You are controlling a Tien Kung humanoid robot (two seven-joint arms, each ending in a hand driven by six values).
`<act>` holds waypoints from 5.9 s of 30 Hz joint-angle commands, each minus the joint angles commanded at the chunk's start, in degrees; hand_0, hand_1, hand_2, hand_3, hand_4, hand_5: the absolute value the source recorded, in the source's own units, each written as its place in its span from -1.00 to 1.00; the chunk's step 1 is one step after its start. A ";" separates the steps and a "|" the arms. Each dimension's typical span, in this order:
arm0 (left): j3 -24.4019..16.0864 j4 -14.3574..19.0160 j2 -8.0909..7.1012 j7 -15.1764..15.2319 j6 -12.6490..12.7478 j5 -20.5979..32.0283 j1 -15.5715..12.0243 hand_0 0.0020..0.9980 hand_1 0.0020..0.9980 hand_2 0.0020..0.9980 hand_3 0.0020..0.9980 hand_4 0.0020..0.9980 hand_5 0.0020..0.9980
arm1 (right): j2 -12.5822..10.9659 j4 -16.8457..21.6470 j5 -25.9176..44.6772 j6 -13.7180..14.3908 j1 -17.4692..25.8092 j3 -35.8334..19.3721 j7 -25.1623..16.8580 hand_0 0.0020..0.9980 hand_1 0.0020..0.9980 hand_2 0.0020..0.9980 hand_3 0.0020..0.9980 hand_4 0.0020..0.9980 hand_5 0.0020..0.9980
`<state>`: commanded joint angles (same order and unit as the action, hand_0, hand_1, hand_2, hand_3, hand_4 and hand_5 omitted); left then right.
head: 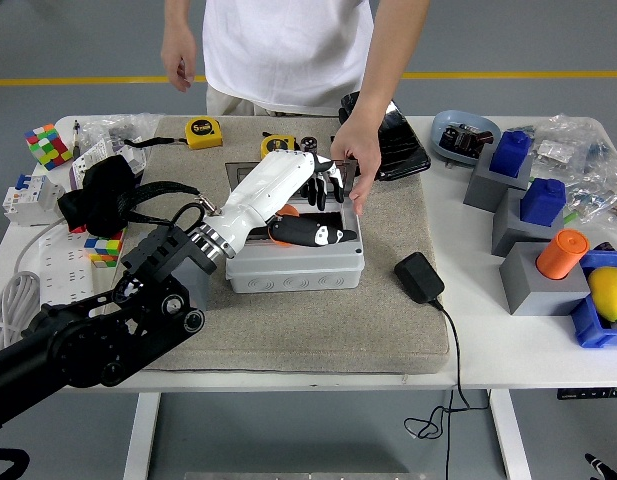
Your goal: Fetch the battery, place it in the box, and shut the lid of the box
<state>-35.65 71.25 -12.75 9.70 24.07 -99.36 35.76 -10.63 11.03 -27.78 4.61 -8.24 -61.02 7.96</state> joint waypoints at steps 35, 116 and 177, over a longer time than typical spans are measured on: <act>-3.05 7.75 -8.89 -2.26 -4.79 3.63 -11.78 -0.28 0.07 0.10 0.17 1.00 0.08 | -0.33 0.09 -0.51 -0.01 -0.02 -0.71 -0.25 0.33 0.24 0.21 0.10 0.91 -0.08; -3.42 -1.86 -5.41 0.85 -2.60 5.43 -9.62 0.07 0.17 0.15 0.24 1.00 0.09 | -0.19 0.63 -0.45 0.25 -0.07 -0.05 -0.43 0.33 0.24 0.20 0.10 0.91 -0.09; -3.45 6.76 -6.62 -2.68 -2.89 2.63 -8.21 -0.02 0.11 0.19 0.37 1.00 0.24 | -0.22 0.79 -0.07 0.08 0.33 0.97 -0.57 0.33 0.24 0.20 0.10 0.92 -0.09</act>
<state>-39.10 78.02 -19.38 7.01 21.19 -96.74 27.55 -10.85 11.81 -27.84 4.69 -7.91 -60.05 7.38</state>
